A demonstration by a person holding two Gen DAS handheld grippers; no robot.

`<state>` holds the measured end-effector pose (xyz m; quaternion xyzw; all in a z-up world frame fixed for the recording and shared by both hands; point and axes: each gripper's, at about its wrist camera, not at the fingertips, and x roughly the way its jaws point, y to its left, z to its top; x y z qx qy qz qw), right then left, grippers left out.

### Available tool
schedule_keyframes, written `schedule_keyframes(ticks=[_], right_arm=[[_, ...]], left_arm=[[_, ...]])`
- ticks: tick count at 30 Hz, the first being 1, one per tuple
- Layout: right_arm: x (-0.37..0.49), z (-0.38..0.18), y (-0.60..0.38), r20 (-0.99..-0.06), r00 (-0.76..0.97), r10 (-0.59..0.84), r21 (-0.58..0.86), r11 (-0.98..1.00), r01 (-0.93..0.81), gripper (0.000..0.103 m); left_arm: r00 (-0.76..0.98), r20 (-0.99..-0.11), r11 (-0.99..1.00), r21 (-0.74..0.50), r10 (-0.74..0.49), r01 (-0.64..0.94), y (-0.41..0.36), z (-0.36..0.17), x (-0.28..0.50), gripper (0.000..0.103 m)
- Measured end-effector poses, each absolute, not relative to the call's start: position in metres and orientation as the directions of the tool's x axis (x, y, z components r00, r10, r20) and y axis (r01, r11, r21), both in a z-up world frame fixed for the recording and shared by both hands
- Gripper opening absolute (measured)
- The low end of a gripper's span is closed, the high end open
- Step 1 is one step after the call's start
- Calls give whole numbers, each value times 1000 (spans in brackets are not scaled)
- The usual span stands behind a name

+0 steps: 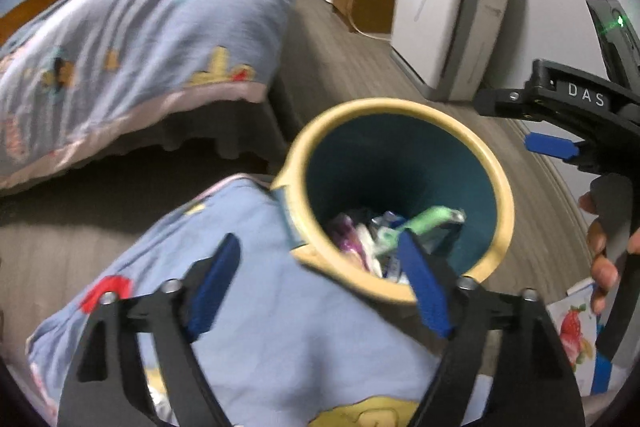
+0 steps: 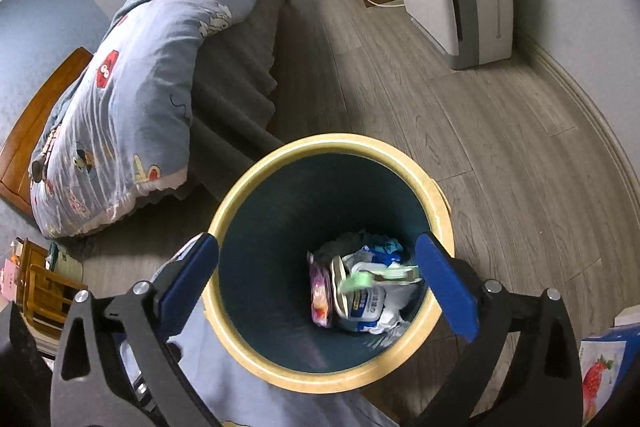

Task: Collect trash
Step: 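Move both tools back over the pillow toward the blue face masks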

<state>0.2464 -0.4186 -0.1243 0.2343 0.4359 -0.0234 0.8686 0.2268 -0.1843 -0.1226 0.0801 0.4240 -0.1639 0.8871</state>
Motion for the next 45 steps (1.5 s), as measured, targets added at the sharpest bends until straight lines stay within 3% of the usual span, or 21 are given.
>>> schedule_keyframes(ticks=[7,25,37,42,45], right_arm=[[234,-96,-384,-773,620,132,290,943,162,97],[127,-58,-235,-788,579,208,169,978,-122,97],[59,-113,-160,-864,448,230,147,966,-212,97],[47,-138,-138,-885,409,222,136,964,-229,97],[45,-156,-136,-906,359,226,154,964,-218,96]], left_arm=[[638,-755,966,27,-149,257,-132,-89,197,93],[711,-703,999,21,-19,47,13,-31,50,95],[667,-742,994,-6,68,-108,83,-52,5,95],[635,-771,980,-85,51,-182,106,-67,-1,95],[622,-780,982,-55,71,-181,105,-75,0,95]])
